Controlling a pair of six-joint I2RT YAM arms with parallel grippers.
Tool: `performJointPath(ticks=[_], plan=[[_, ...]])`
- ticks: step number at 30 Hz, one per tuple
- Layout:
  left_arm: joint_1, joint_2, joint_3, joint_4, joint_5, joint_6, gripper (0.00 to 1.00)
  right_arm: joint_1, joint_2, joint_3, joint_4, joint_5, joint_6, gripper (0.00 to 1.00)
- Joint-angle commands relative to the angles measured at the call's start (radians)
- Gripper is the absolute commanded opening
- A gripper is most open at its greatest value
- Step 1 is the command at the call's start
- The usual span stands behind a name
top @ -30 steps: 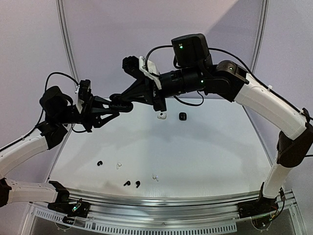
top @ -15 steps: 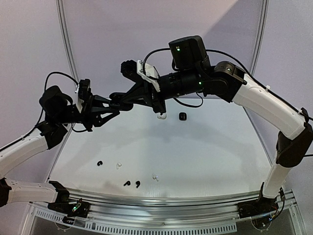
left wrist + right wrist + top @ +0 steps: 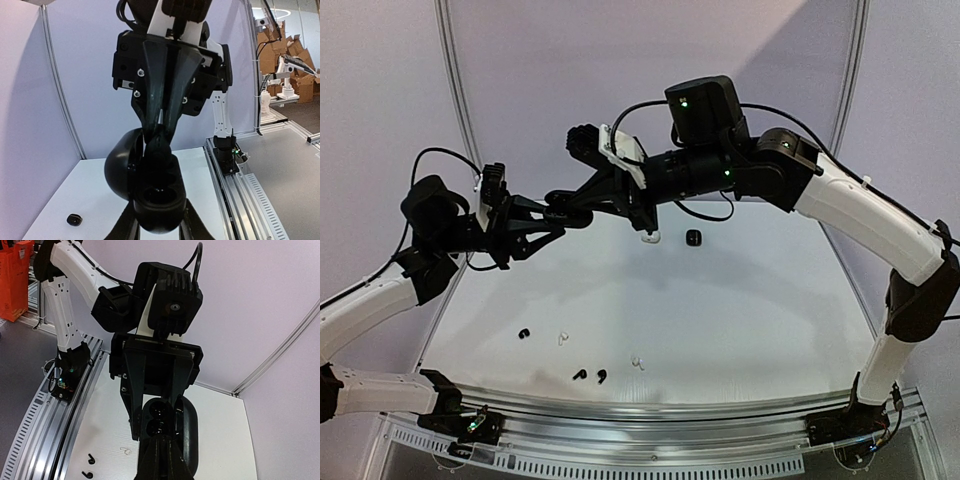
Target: Insert the wireless bluetooth earbuds into the charging case
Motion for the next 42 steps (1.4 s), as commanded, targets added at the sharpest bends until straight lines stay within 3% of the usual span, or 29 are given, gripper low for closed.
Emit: performJointPath(ticks=[1,27,33,42], plan=[[-0.016,-0.009,0.010,0.055,0.001,-0.010,0.00,0.002,-0.009,-0.027,-0.049,0.013,-0.009,0.00],[-0.015,-0.023,-0.008,0.059,-0.046,-0.002,0.00,0.004,-0.021,-0.045,-0.041,0.107,0.005,0.00],[-0.015,-0.022,-0.011,0.068,-0.040,-0.010,0.00,0.003,-0.014,-0.045,-0.018,0.109,0.023,0.19],[-0.012,-0.026,-0.017,0.033,-0.077,-0.023,0.00,0.004,-0.034,-0.047,0.018,0.089,0.049,0.28]])
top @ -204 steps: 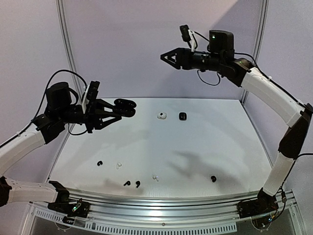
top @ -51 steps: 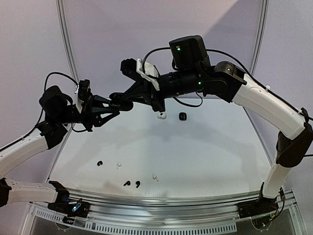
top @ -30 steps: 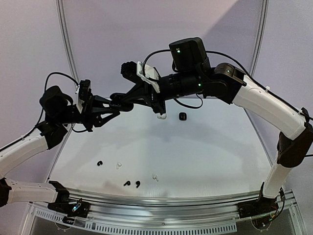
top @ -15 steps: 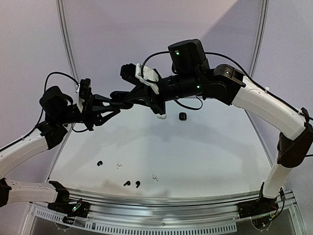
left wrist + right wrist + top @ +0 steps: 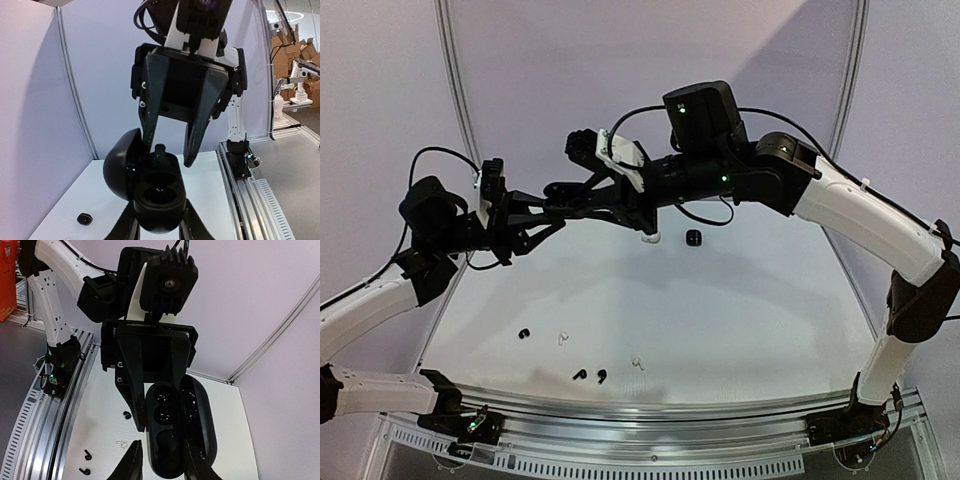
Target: Insert the wireless bluetooth earbuds into the charging case
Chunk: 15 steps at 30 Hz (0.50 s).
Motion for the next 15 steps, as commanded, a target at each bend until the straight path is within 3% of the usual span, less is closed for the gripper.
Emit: performJointPath(ticks=[1,15], plan=[[-0.011,-0.020,-0.010,-0.006,-0.019,-0.017,0.00,0.004,-0.031,-0.017,0.029,0.001,0.039,0.29],[0.007,-0.037,-0.057,-0.041,-0.075,-0.070,0.00,0.002,-0.105,-0.052,0.250,-0.089,0.175,0.37]])
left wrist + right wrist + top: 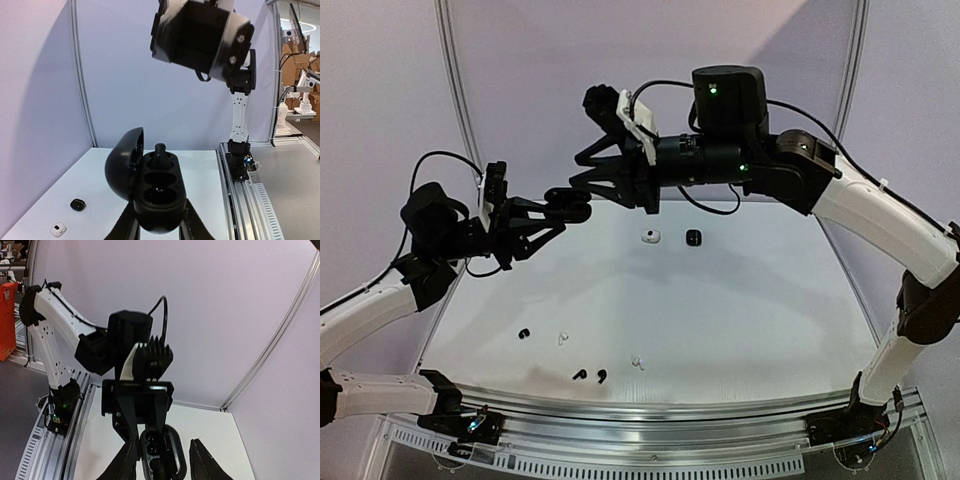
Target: Insert the wireless bluetooth earbuds into the charging case
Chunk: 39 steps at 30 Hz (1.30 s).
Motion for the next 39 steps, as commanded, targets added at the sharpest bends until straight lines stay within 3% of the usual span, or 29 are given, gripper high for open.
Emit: performJointPath(ticks=[1,4,9,12,20,25,39], plan=[[0.007,-0.015,-0.022,-0.008,-0.016,-0.010,0.00,-0.001,-0.048,-0.008,0.097,-0.057,0.070,0.38],[0.012,-0.021,-0.023,0.008,-0.015,-0.021,0.00,-0.034,-0.063,-0.021,0.131,-0.104,0.149,0.48],[0.020,-0.026,-0.016,0.092,-0.012,-0.087,0.00,-0.109,-0.106,-0.147,0.196,-0.160,0.316,0.81],[0.021,-0.023,0.000,0.134,-0.008,-0.120,0.00,-0.109,-0.101,-0.208,0.216,-0.173,0.327,0.87],[0.019,-0.010,0.058,0.194,0.005,-0.180,0.00,-0.110,-0.060,-0.273,0.398,-0.247,0.460,0.79],[0.008,-0.002,0.083,0.218,0.001,-0.204,0.00,-0.110,-0.031,-0.261,0.408,-0.272,0.483,0.64],[-0.057,0.049,0.121,0.266,-0.025,-0.207,0.00,-0.101,0.018,-0.225,0.464,-0.302,0.487,0.43]])
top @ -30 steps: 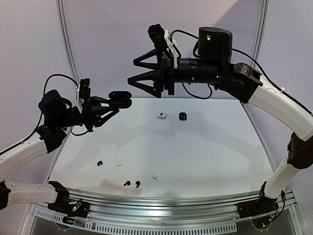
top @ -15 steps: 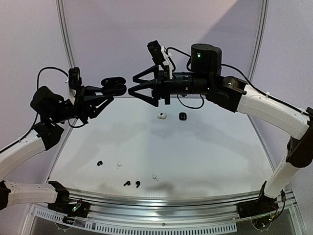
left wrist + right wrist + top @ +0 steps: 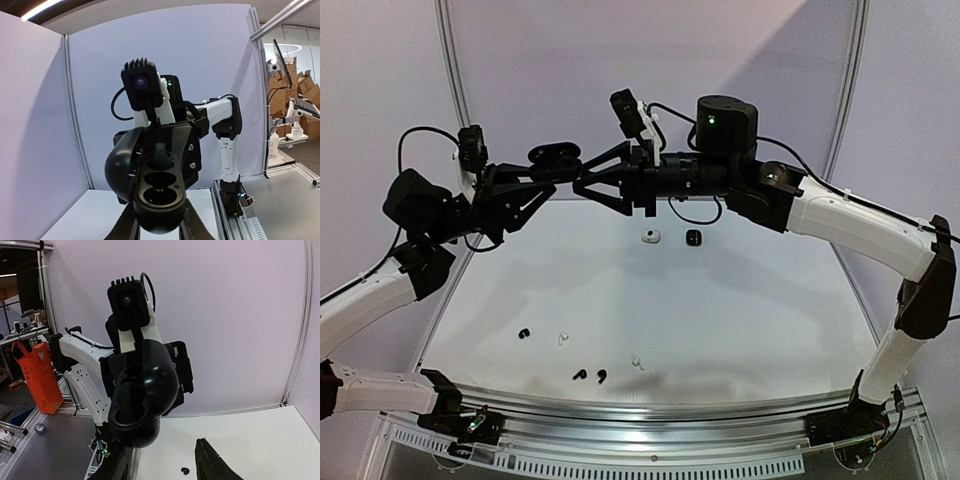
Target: Insert the wireless bluetooth earbuds into the charging case
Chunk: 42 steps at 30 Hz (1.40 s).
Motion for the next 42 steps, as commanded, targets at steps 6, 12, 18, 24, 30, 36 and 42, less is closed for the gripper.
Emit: performJointPath(ticks=[6,12,18,24,30,36,42], plan=[[-0.032,0.022,0.022,0.025,-0.025,0.006,0.00,0.011,0.018,0.033,0.032,-0.025,-0.007,0.44],[-0.042,0.028,0.022,0.026,-0.032,0.020,0.00,0.017,0.019,0.039,0.031,-0.028,-0.020,0.40],[-0.045,0.030,0.020,0.019,-0.034,0.034,0.00,0.017,0.025,0.051,0.019,-0.040,-0.023,0.30],[-0.047,0.031,0.017,0.017,-0.034,0.038,0.00,0.018,0.029,0.057,0.007,-0.043,-0.030,0.20],[-0.048,0.032,0.018,0.030,-0.033,0.036,0.00,0.017,0.031,0.059,0.003,-0.040,-0.024,0.26],[-0.051,0.032,0.020,0.040,-0.035,0.062,0.00,0.016,0.044,0.071,-0.010,-0.042,-0.009,0.27],[-0.054,0.031,0.017,0.044,-0.036,0.068,0.00,0.018,0.046,0.073,-0.014,-0.040,-0.002,0.32]])
